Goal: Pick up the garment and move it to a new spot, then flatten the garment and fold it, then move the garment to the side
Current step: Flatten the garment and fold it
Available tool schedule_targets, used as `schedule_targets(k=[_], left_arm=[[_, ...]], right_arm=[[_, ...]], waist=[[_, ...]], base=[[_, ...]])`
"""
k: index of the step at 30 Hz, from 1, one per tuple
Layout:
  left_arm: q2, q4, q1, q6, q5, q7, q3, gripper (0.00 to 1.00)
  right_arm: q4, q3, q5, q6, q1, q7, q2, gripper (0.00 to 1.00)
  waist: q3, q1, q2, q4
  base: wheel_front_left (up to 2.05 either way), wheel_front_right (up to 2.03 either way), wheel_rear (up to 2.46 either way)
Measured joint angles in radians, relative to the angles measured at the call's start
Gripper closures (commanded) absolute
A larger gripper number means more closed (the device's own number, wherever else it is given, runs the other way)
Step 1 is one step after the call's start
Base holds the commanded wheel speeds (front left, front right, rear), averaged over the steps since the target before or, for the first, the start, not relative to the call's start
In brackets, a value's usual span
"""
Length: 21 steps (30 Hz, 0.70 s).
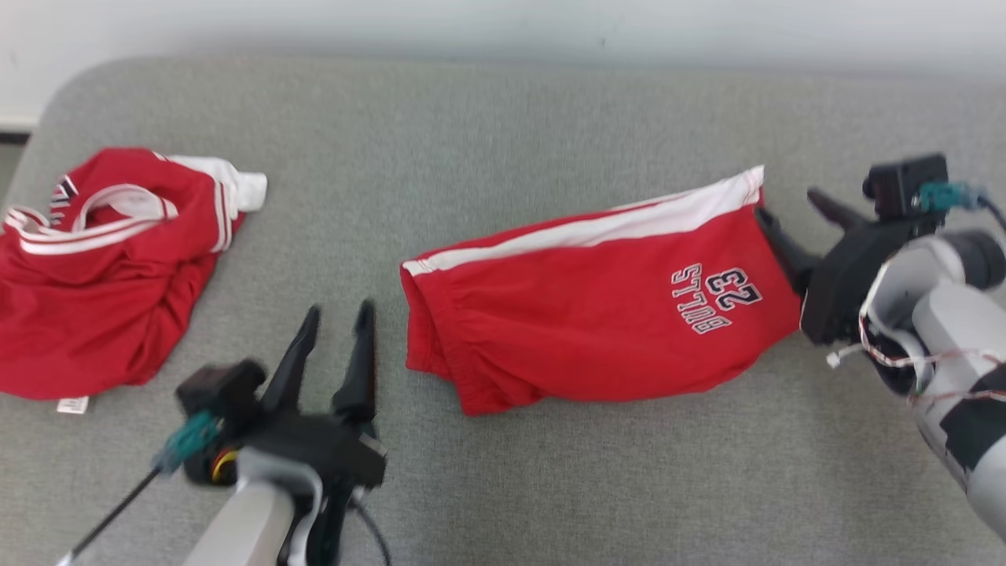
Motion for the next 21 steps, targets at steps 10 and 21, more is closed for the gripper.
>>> schedule_targets(k=[10, 21], left_arm=[[0.034, -0.174, 0.268, -0.035, 0.145, -0.002, 0.111, 0.0], [0.007, -0.274, 0.413, -0.076, 0.332, -0.002, 0.229, 0.0]], right_arm=[[0.071, -0.033, 0.062, 0.0, 0.086, 0.06, -0.011, 0.0], [0.161, -0.111, 0.071, 0.0, 0.096, 0.08, -0.013, 0.0]], waist=[[-0.09, -0.0002, -0.0001, 0.013], [-0.071, 0.0, 0.0, 0.064]], base=[[0.0, 0.0, 0.0], [0.0, 0.0, 0.0]])
